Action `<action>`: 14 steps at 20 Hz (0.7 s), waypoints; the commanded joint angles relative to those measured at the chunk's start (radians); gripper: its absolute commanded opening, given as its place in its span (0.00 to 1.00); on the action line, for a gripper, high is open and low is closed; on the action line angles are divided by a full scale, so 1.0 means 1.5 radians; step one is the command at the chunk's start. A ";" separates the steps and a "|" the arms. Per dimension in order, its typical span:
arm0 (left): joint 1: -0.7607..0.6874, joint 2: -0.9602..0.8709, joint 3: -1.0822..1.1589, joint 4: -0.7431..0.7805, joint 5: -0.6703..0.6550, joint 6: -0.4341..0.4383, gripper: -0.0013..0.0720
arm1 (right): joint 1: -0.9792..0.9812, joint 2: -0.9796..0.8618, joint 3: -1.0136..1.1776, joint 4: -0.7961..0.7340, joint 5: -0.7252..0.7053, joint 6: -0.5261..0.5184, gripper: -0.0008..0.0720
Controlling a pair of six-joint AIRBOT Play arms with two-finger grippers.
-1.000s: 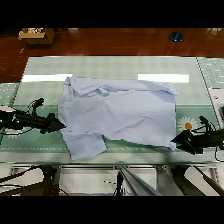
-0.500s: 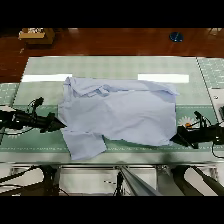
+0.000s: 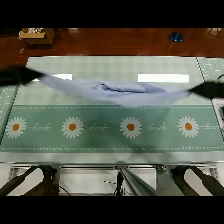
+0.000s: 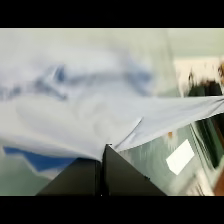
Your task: Fold the shirts.
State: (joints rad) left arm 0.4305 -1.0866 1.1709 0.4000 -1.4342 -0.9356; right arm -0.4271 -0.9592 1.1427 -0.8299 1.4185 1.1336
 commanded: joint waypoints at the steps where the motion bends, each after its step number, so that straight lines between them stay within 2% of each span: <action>1: 0.001 0.093 0.258 -0.072 0.054 0.005 0.04 | 0.032 0.019 0.275 0.003 -0.070 0.051 0.05; 3: 0.001 0.135 0.394 -0.051 0.129 -0.011 0.04 | 0.032 0.020 0.425 -0.031 -0.107 0.105 0.05; 6: 0.001 0.193 0.545 0.107 0.205 -0.145 0.04 | 0.032 0.022 0.618 -0.127 -0.090 0.168 0.05; 8: 0.001 0.233 0.605 0.231 0.202 -0.262 0.04 | 0.032 0.054 0.667 -0.163 -0.086 0.188 0.05; 9: 0.001 0.260 0.616 0.276 0.197 -0.292 0.04 | 0.032 0.082 0.667 -0.182 -0.085 0.199 0.05; 12: 0.001 0.338 0.615 0.345 0.149 -0.326 0.04 | 0.032 0.150 0.666 -0.249 -0.050 0.230 0.05; 14: 0.001 0.373 0.615 0.381 0.069 -0.364 0.04 | 0.032 0.184 0.666 -0.285 0.005 0.240 0.05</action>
State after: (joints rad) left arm 0.4309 -0.6098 2.0659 0.8288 -1.2240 -1.3724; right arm -0.3798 -0.7570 2.1155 -1.1481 1.3415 1.4460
